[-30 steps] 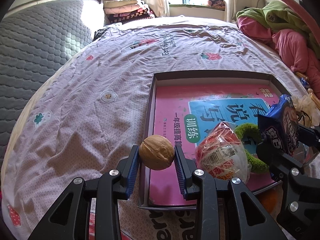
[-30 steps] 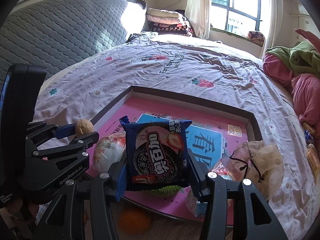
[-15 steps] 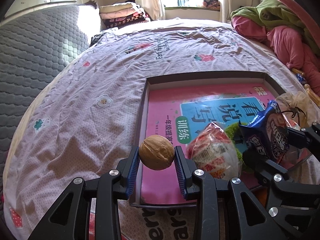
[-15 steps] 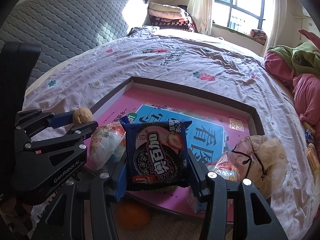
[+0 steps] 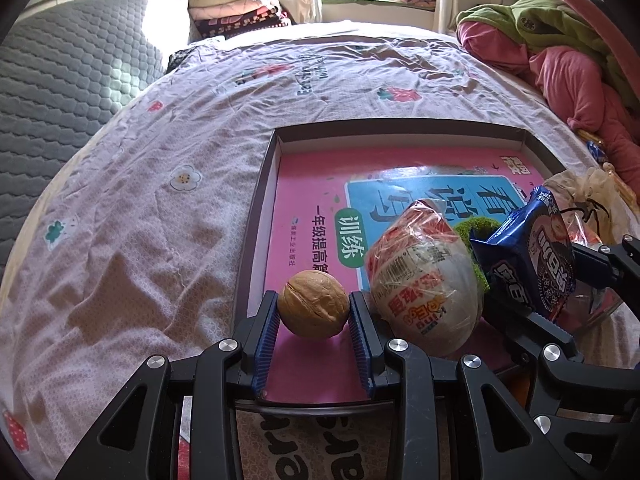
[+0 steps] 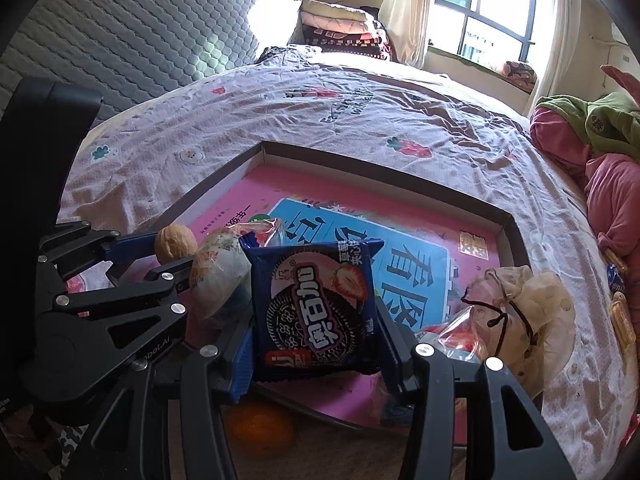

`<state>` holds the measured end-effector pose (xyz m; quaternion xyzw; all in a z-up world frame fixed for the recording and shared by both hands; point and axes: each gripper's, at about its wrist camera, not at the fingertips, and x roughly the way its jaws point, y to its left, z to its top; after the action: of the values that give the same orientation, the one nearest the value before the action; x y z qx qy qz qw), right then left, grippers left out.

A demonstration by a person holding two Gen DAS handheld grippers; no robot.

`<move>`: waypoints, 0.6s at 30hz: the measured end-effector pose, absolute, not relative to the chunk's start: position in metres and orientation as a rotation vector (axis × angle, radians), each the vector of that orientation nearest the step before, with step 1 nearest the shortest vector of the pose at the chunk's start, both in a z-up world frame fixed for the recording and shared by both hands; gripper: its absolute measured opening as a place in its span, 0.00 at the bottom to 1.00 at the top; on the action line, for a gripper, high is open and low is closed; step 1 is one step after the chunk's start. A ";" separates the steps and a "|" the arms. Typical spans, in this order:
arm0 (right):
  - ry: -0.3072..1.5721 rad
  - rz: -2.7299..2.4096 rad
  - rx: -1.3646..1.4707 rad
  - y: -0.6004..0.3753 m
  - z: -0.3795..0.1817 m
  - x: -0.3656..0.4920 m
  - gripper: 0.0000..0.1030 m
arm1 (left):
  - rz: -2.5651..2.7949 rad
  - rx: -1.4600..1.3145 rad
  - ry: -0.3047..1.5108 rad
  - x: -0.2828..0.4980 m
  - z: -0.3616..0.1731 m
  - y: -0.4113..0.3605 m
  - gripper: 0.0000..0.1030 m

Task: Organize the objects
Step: 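Lower the walnut into the tray with the left tool while the right tool lowers the snack bag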

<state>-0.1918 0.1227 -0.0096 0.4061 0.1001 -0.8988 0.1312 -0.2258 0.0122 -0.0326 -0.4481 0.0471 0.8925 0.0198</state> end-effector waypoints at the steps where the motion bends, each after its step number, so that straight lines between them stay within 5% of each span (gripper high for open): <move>1: 0.296 -2.612 1.177 0.122 -0.010 -0.192 0.50 | 2.768 -1.395 0.143 -0.227 -0.033 0.012 0.34; 18: 0.343 -2.607 1.153 0.119 -0.018 -0.197 0.50 | 2.738 -1.372 0.152 -0.227 -0.037 0.012 0.34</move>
<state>-0.1971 0.1194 -0.0183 0.3980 0.1183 -0.8996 0.1350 -0.2275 0.0116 -0.0369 -0.4472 0.0495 0.8923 0.0377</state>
